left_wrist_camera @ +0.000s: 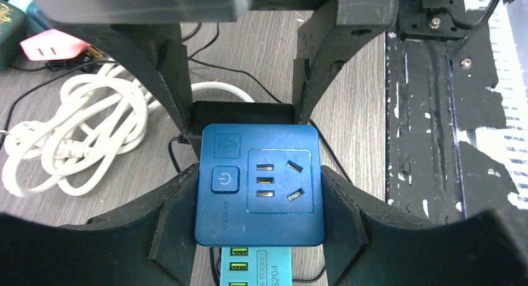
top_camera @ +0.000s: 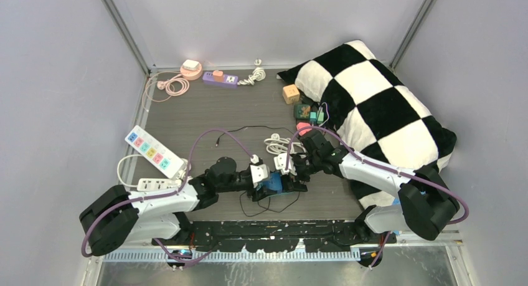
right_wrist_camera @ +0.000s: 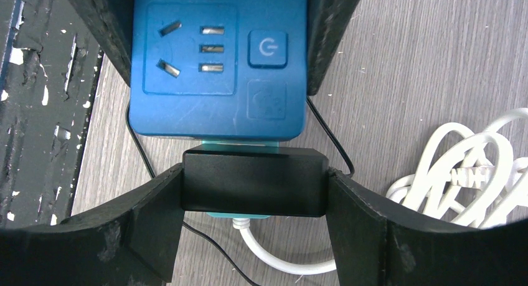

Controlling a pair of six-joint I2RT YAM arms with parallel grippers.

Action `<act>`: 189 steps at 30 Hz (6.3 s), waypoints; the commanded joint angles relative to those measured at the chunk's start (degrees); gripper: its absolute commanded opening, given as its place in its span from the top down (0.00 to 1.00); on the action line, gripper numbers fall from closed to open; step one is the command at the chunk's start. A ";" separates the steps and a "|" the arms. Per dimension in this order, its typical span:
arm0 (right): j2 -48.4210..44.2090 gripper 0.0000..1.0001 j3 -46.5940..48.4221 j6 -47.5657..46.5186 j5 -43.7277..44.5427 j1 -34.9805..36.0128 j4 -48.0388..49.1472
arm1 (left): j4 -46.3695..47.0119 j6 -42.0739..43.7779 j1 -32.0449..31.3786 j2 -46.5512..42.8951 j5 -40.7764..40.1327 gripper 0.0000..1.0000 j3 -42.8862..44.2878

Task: Pull the plug off the socket
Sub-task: Remove the plug from the socket, then place the plug at the center of the board, then remove the plug from the socket.

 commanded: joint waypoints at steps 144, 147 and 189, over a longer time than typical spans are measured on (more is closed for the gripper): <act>7.05 0.46 14.09 52.15 33.73 -28.57 6.47 | 10.70 -40.64 1.18 -16.96 -20.42 0.00 -10.59; 7.34 0.21 14.63 52.40 32.87 -28.79 5.62 | 12.56 -40.60 1.18 -15.02 -16.64 0.01 -10.24; -5.29 0.00 16.12 23.39 -13.93 -25.79 -20.49 | -6.87 -42.21 1.20 -15.30 -19.36 0.00 -5.50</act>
